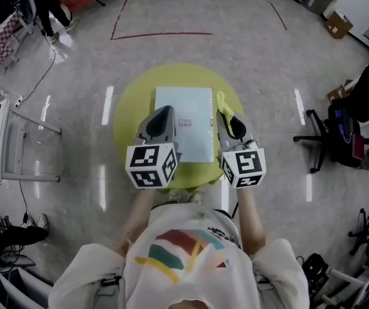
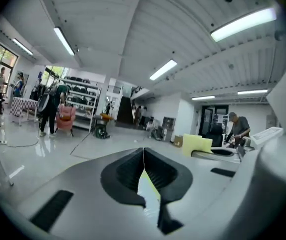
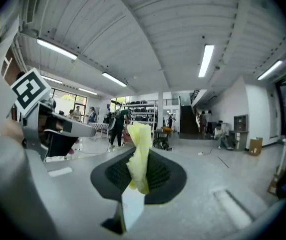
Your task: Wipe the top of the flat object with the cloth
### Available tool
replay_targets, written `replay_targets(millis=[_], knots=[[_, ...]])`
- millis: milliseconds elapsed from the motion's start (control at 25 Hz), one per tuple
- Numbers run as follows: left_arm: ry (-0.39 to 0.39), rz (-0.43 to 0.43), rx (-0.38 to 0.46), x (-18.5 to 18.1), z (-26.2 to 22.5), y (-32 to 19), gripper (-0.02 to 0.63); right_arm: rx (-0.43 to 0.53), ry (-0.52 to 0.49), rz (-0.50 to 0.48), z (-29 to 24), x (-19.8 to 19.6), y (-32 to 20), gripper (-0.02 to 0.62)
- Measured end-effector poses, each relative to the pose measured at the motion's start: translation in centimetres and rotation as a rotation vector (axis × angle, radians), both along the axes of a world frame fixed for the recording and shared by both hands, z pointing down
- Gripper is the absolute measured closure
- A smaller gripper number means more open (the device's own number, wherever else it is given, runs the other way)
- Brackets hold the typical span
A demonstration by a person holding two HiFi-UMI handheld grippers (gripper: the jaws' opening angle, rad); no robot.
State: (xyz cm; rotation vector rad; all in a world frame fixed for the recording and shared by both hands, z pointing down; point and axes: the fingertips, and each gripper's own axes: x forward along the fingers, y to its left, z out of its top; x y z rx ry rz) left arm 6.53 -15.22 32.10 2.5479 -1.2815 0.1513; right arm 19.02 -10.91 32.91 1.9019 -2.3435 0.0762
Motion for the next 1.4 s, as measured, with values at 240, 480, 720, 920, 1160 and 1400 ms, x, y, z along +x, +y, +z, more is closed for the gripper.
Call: replay_targets(millis=[240,480,720,920,1160,1400], knots=[[0.03,0.011,0.314,-0.1,-6.4,2.9,0.591,0.143,0.018,0.016,-4.1,-3.3,3.0,0.568],[0.007,-0.006,0.415,-0.5,-7.4,3.7,0.591,0.15,0.074,0.032,-3.9,-3.5,4.3,0.568],[-0.006,0.005,0.419,0.1,-7.9,4.3,0.591,0.164,0.127,0.031,-4.5,-4.0,4.6,0.568],[-0.01,0.008,0.431,0.3,-8.6,4.7,0.591,0.185,0.162,0.024,-5.1,-4.2,4.9,0.568],[-0.012,-0.009,0.431,-0.4,-8.2,4.4,0.591,0.19,0.17,0.04,-5.0,-3.9,4.9,0.568],[0.004,-0.036,0.44,-1.1,-8.9,4.1,0.591,0.187,0.169,0.042,-5.3,-3.6,5.1,0.568]])
